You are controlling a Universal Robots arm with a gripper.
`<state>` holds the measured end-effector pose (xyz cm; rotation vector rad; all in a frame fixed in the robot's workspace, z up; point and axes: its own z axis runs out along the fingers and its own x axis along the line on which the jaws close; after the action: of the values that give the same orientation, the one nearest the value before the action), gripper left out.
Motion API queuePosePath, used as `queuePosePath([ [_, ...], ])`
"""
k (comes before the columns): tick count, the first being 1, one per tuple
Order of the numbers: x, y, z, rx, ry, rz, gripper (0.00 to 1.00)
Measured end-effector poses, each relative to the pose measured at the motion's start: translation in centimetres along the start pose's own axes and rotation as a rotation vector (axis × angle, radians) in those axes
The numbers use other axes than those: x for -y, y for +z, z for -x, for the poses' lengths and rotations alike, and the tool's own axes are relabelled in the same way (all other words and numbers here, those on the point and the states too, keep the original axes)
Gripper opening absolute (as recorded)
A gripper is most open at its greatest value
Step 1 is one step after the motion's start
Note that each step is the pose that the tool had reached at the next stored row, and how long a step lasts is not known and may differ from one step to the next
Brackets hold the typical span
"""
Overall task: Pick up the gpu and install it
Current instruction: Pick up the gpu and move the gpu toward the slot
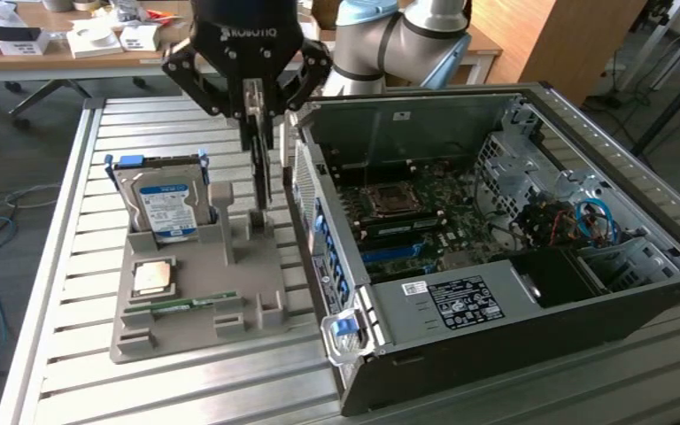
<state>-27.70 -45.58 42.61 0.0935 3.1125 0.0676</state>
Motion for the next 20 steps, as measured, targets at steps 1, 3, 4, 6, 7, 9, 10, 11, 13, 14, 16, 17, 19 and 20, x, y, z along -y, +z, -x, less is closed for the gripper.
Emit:
queuePosePath([
  [1,-0.02,-0.45,0.0,0.0,0.0,0.0,0.26],
  [3,-0.06,-1.38,0.0,0.0,0.0,-0.0001,0.26],
  [4,-0.07,-1.68,0.0,-0.0001,0.0,-0.0001,0.26],
  [6,-0.07,-1.78,0.0,0.0001,0.0,0.0002,0.26],
  [7,-0.07,-1.77,0.0,0.0002,0.0,0.0002,0.26],
  [9,-0.08,-1.78,0.0,0.0001,0.0,0.0001,0.26],
  [10,-0.08,-1.79,0.1,-0.0001,0.0,0.0,0.26],
  [11,-0.09,-1.79,0.3,-0.0001,0.0,0.0,0.26],
  [13,-0.11,-1.77,0.7,-0.0001,0.0,0.0,0.26],
  [14,-0.13,-1.76,1.0,0.0,0.0,0.0,0.26],
  [16,-0.18,-1.74,1.8,0.0,0.0,0.0001,0.26],
  [17,-0.2,-1.72,2.2,0.0001,0.0,0.0001,0.26],
  [19,-0.26,-1.7,3.1,0.0,0.0,0.0001,0.26],
  [20,-0.28,-1.69,3.5,0.0,0.0,0.0,0.26],
])
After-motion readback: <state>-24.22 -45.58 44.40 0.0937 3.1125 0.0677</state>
